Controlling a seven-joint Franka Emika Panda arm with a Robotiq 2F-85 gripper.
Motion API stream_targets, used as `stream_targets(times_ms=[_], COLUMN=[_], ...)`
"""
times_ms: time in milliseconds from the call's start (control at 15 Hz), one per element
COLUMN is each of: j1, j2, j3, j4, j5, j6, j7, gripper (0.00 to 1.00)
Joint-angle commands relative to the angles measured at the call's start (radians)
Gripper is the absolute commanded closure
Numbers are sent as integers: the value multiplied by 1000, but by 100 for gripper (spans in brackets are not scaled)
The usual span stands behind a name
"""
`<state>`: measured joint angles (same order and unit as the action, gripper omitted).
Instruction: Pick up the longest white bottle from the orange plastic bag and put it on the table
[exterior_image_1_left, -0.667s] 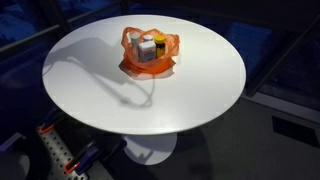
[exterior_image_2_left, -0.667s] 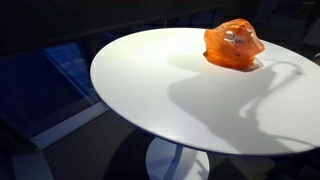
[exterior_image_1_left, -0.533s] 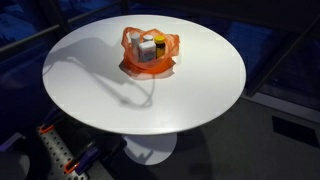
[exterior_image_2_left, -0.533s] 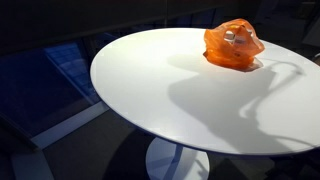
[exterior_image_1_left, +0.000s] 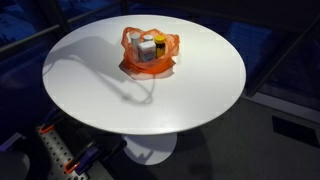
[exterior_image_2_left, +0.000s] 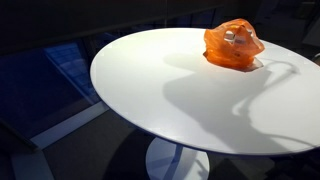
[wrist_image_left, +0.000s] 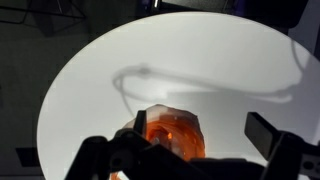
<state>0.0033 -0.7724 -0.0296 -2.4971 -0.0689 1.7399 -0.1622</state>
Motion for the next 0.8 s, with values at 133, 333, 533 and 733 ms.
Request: stream_targets(times_ms=[133,333,533,733], j1=[16,13,11,6], j2=[151,238,318,402], j3=[21,29,25,17], j4=[149,225,278,303], j5=[49,70,69,63], j6=[-20,-5,49,152], j7=[78,106,98,85], gripper=[0,0,0,0])
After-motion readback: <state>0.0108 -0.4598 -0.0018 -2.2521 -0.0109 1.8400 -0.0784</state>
